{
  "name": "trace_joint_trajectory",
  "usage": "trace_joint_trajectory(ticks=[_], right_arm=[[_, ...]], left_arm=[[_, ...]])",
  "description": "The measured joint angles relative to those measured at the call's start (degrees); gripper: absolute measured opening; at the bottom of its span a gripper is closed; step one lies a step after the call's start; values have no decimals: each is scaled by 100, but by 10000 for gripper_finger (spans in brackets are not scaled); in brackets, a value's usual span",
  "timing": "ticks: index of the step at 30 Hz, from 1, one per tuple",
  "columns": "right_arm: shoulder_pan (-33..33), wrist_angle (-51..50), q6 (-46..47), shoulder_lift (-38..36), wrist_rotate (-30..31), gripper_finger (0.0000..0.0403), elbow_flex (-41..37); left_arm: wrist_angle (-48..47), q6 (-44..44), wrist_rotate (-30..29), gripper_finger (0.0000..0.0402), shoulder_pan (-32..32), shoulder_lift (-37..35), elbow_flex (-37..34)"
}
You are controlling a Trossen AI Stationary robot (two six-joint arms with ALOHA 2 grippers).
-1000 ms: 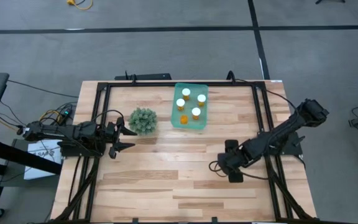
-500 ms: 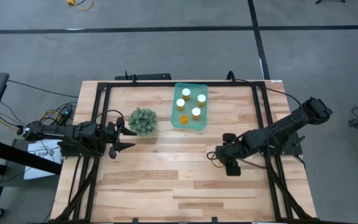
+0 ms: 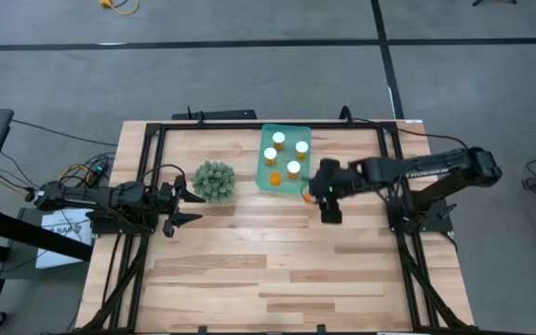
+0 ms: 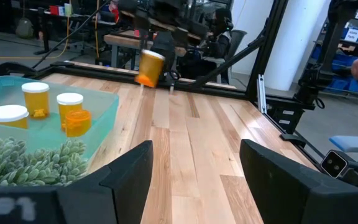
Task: Pick and place pill bottles into a basket
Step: Put the orange pill bottle into the green bin, then return to Home Position
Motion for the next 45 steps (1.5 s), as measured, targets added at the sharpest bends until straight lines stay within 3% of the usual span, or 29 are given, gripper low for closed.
trace_joint_trajectory(ticks=[8, 13, 30, 36, 45], right_arm=[[-1197, 475, -713, 21, -326, 196, 85], [-1584, 619, -816, 263, -654, 201, 87], [-1691, 1025, -993, 1725, -1132, 201, 85], [-1765, 1066, -998, 1895, -1132, 238, 81], [-1766, 1126, -892, 1511, -1264, 267, 395]], left_arm=[[1, 0, 0, 231, -1, 0, -2], [2, 0, 0, 231, -2, 0, 0], [0, 4, 0, 231, -2, 0, -1], [2, 4, 0, 231, -1, -1, -1], [2, 0, 0, 231, 0, -2, 0]])
